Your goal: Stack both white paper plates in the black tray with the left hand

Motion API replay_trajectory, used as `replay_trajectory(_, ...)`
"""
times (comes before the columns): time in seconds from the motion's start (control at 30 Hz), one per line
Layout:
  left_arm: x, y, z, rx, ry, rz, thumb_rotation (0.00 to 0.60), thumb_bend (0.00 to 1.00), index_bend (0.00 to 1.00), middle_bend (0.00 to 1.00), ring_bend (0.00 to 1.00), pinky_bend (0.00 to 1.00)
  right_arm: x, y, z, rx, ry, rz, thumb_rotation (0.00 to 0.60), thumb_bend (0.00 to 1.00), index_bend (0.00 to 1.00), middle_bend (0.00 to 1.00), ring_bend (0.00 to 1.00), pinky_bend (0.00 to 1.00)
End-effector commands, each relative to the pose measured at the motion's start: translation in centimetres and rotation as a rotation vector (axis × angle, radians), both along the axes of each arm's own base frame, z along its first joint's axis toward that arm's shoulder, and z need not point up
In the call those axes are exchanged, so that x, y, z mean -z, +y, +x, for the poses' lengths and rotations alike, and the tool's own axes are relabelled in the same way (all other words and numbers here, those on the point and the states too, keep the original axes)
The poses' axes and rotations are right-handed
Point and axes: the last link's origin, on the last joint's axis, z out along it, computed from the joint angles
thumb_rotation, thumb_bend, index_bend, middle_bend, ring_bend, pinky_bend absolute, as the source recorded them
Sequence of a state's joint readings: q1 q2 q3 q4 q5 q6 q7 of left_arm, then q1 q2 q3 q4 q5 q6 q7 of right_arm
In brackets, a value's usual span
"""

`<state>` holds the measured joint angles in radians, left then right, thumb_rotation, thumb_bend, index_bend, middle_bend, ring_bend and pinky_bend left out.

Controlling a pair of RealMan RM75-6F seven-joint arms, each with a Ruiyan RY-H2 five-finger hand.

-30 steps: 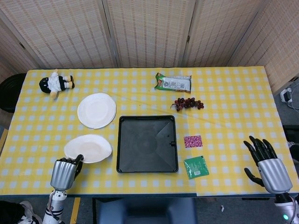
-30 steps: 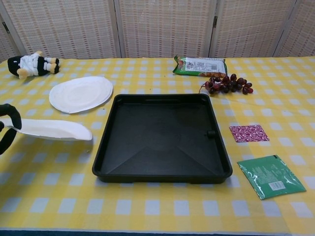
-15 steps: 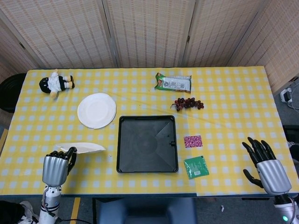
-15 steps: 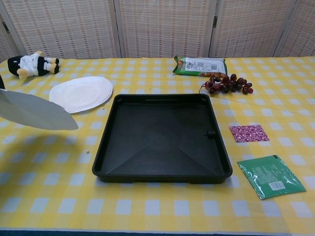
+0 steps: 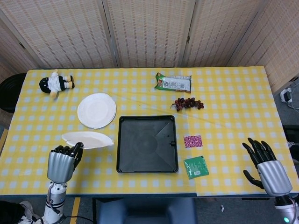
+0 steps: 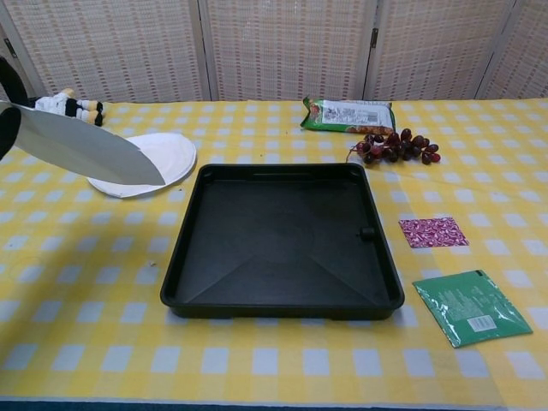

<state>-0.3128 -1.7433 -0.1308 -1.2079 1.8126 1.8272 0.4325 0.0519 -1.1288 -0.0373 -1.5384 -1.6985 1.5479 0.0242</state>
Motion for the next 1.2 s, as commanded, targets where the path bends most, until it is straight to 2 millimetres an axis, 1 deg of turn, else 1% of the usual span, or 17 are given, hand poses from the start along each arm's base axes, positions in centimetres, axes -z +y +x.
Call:
replay_trajectory(0.03, 0.4, 0.4, 1.3, 0.022, 0.004, -0.009, 0.6, 0.59, 0.67, 1.0, 1.0, 1.0, 0.0, 0.0, 0.0, -0.001, -0.001, 0.005, 0.6, 0.33, 0.0, 0.0, 0.0, 0.0)
replay_trajectory(0.17, 1.3, 0.7, 3.0, 0.045, 0.008, -0.029, 0.6, 0.59, 0.67, 1.0, 1.0, 1.0, -0.1, 0.0, 0.0, 0.0, -0.006, 0.006, 0.6, 0.33, 0.0, 0.0, 0.0, 0.0)
replay_trajectory(0.23, 2.3, -0.2, 3.6, -0.052, -0.024, -0.038, 0.6, 0.59, 0.67, 1.0, 1.0, 1.0, -0.1, 0.1, -0.1, 0.001, -0.007, 0.008, 0.6, 0.33, 0.0, 0.0, 0.0, 0.0)
replay_trajectory(0.27, 2.5, 0.5, 3.6, -0.074, -0.015, -0.045, 0.6, 0.59, 0.67, 1.0, 1.0, 1.0, -0.2, 0.1, -0.1, 0.001, -0.007, 0.01, 0.6, 0.33, 0.0, 0.0, 0.0, 0.0)
replay_trajectory(0.37, 3.0, 1.7, 5.0, -0.038, -0.007, -0.075, 0.6, 0.59, 0.67, 1.0, 1.0, 1.0, -0.3, 0.2, -0.2, 0.004, -0.008, 0.011, 0.6, 0.34, 0.0, 0.0, 0.0, 0.0)
replay_trajectory(0.43, 3.8, 1.5, 5.7, -0.017, 0.002, -0.094, 0.6, 0.59, 0.67, 1.0, 1.0, 1.0, -0.4, 0.3, -0.3, 0.007, -0.009, 0.01, 0.6, 0.34, 0.0, 0.0, 0.0, 0.0)
replay_trajectory(0.57, 5.0, 1.7, 7.0, 0.012, 0.007, -0.114, 0.6, 0.59, 0.66, 1.0, 1.0, 1.0, -0.6, 0.4, -0.5, 0.014, -0.014, 0.009, 0.6, 0.34, 0.0, 0.0, 0.0, 0.0)
replay_trajectory(0.73, 6.6, 2.9, 8.7, 0.038, 0.023, -0.139, 0.6, 0.59, 0.66, 1.0, 1.0, 1.0, -0.9, 0.4, -0.7, 0.02, -0.021, 0.005, 0.6, 0.33, 0.0, 0.0, 0.0, 0.0)
replay_trajectory(0.9, 7.5, 2.8, 9.5, 0.074, 0.024, -0.156, 0.6, 0.59, 0.66, 1.0, 1.0, 1.0, -1.3, 0.4, -0.9, 0.026, -0.029, -0.003, 0.6, 0.33, 0.0, 0.0, 0.0, 0.0)
replay_trajectory(1.0, 8.5, 2.7, 10.2, 0.089, 0.026, -0.171, 0.6, 0.59, 0.66, 1.0, 1.0, 1.0, -1.5, 0.4, -1.0, 0.03, -0.033, -0.007, 0.6, 0.34, 0.0, 0.0, 0.0, 0.0)
replay_trajectory(1.1, 9.8, 2.8, 10.8, 0.093, 0.035, -0.19, 0.6, 0.59, 0.66, 1.0, 1.0, 1.0, -1.7, 0.6, -1.1, 0.03, -0.037, -0.008, 0.6, 0.34, 0.0, 0.0, 0.0, 0.0)
replay_trajectory(1.2, 11.0, 2.7, 11.0, 0.092, 0.048, -0.213, 0.6, 0.59, 0.66, 1.0, 1.0, 1.0, -2.0, 0.7, -1.1, 0.029, -0.041, -0.016, 0.6, 0.33, 0.0, 0.0, 0.0, 0.0)
